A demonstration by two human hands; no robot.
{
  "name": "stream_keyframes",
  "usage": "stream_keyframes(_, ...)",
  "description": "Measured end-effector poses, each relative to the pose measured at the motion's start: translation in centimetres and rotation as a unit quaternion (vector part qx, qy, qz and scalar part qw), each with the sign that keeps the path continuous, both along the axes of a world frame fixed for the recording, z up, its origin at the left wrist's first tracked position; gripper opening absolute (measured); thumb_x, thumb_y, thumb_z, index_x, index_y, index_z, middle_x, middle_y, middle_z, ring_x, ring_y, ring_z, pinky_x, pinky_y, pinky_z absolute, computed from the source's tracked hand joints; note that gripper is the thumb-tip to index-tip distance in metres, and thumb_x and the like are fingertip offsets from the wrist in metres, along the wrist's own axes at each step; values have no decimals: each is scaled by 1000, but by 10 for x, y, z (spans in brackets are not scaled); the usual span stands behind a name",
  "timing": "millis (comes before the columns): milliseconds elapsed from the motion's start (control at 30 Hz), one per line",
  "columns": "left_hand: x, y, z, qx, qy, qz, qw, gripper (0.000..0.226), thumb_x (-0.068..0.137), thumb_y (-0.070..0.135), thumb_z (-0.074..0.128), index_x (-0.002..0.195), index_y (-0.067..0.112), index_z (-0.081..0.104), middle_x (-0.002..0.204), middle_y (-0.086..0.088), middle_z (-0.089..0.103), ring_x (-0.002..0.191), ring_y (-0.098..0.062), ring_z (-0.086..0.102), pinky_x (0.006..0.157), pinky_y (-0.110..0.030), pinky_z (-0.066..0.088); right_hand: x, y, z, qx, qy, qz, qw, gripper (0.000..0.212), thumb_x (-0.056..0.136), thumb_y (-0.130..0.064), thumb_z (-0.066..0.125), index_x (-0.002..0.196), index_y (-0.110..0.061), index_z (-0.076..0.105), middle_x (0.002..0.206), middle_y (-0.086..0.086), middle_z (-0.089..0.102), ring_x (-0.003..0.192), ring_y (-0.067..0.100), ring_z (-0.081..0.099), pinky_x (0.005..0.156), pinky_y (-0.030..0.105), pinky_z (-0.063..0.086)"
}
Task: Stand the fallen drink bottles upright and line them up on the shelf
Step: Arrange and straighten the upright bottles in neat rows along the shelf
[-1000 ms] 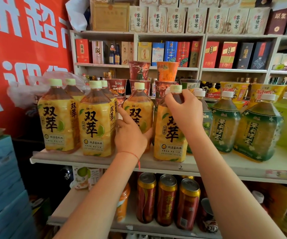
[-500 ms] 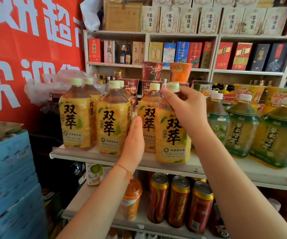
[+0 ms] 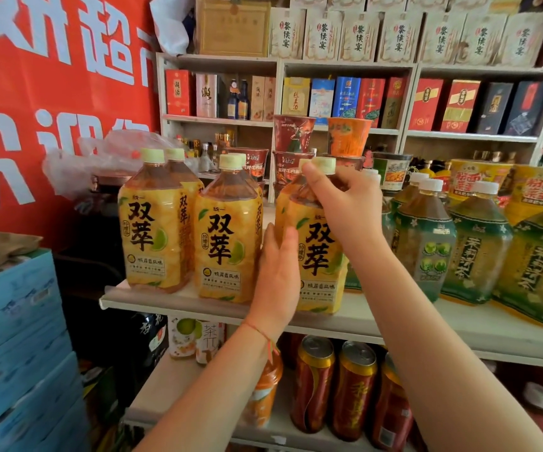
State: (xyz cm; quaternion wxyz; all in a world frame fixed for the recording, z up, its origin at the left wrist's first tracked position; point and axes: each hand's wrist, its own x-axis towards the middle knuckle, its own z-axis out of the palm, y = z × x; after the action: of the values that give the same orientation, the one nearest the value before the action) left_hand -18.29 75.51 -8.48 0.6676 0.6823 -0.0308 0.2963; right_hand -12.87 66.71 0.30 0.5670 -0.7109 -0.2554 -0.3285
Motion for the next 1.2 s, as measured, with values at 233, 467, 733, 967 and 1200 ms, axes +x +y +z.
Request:
stream_keyframes(233,-15,0,-7,106,-101,29,989,64,99,54,36,157,42,10,153,43,14,145,17,11,120,-13,14,10,10,-5,-3,15,10,1000,62,87,-57,67,68,1,60,56,7,57,52,13,47,57,36,45)
stream_keyframes(467,-6,-10,-15,194,-124,180,956,81,97,13,55,161,18,5,165,9,11,153,-2,7,123,-18,13,11,11,0,-76,-35,-26,996,65,97,-53,56,60,1,54,58,17,55,50,13,39,53,28,32)
stream_keyframes(733,9,-38,-3,408,-236,340,814,70,87,11,61,152,3,37,162,-24,24,154,-39,14,124,-55,17,57,-56,-9,-143,42,-139,979,42,99,-38,55,132,-13,47,112,-6,49,101,13,48,79,27,39)
stream_keyframes(967,24,-46,-10,457,-220,382,773,68,85,5,63,150,1,41,160,-21,31,152,-39,20,126,-50,9,59,-58,-8,-140,16,-96,985,34,91,-47,64,89,-13,66,95,6,63,91,21,58,77,36,50)
stream_keyframes(1200,26,-49,-12,457,-213,387,772,62,88,8,59,147,-1,44,159,-22,33,152,-39,21,126,-51,10,28,-67,-29,-85,-26,-54,995,33,93,-47,61,68,-27,57,66,-9,62,61,4,58,54,23,42)
